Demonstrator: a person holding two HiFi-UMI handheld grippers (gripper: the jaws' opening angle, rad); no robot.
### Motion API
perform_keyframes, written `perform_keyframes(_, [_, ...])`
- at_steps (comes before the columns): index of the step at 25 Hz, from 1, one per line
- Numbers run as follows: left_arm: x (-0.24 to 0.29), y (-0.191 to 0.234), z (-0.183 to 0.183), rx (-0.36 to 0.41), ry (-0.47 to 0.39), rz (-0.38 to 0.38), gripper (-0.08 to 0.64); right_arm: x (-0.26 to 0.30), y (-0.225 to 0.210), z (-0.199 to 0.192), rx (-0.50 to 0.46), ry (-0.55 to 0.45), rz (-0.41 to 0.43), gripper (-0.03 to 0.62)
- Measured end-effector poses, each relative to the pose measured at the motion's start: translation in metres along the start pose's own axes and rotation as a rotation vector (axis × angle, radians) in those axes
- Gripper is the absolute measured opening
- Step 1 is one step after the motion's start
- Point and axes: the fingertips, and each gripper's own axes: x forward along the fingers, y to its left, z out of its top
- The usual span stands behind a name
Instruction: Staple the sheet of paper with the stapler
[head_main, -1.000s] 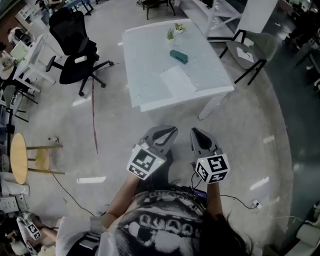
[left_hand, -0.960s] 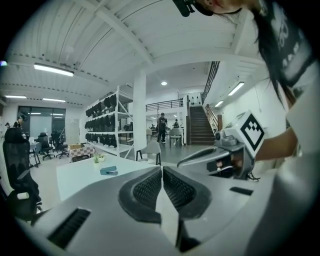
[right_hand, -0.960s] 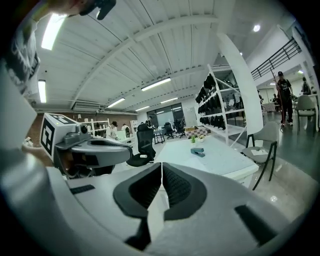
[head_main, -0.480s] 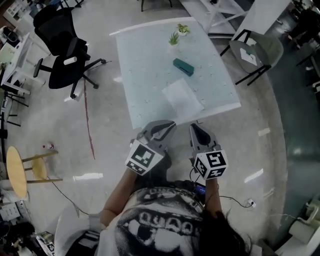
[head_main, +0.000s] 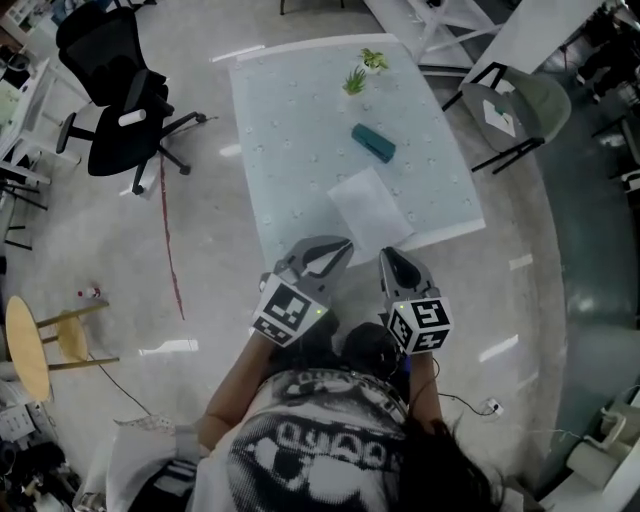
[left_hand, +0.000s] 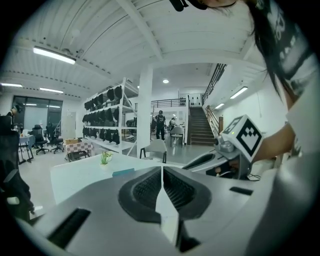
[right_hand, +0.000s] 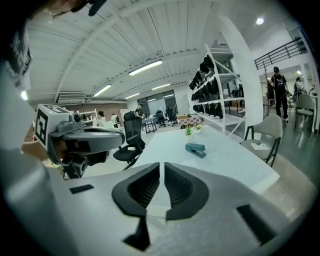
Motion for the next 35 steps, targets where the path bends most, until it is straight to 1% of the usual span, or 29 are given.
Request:
perform_keyframes(6, [0.0,0.006,0.007,-0.035,0.002,0.027,0.009,0.022,-0.018,-0.013,0.01,0.064,0.013,0.037])
perform_keyframes(9, [0.004,0.013,0.005,-0.034,0.016,0.063,0.009,0.037,-0.031,-0.017,-0.004,0.097,0.039,0.046])
perform_keyframes(12, [0.012,0.021,0.005,-0.041,0.01,0.122,0.009,0.055,-0.047,-0.023,-0.025,0.132,0.073,0.067])
perform_keyframes(16, [0.026,0.033,0.007,-0.07,0.025,0.227,0.009,0.085,-0.073,-0.038,-0.07,0.203,0.127,0.095])
perform_keyframes(18, [0.034,0.036,0.011,-0.092,0.031,0.279,0.009,0.099,-0.088,-0.05,-0.112,0.247,0.153,0.095])
perform_keyframes(21, [0.046,0.041,0.016,-0.102,0.045,0.355,0.009,0.122,-0.104,-0.07,-0.187,0.321,0.203,0.095])
perform_keyframes(27, [0.058,0.038,0.012,-0.138,0.075,0.475,0.009,0.154,-0.116,-0.104,-0.344,0.44,0.297,0.101])
perform_keyframes(30, [0.056,0.038,0.007,-0.154,0.093,0.538,0.009,0.159,-0.113,-0.108,-0.393,0.441,0.329,0.094])
perform_keyframes(32, [0.055,0.039,0.007,-0.164,0.094,0.578,0.01,0.159,-0.114,-0.107,-0.406,0.433,0.339,0.09])
perform_keyframes(35, [0.053,0.041,0.008,-0.172,0.09,0.625,0.009,0.162,-0.12,-0.106,-0.4,0.428,0.342,0.044])
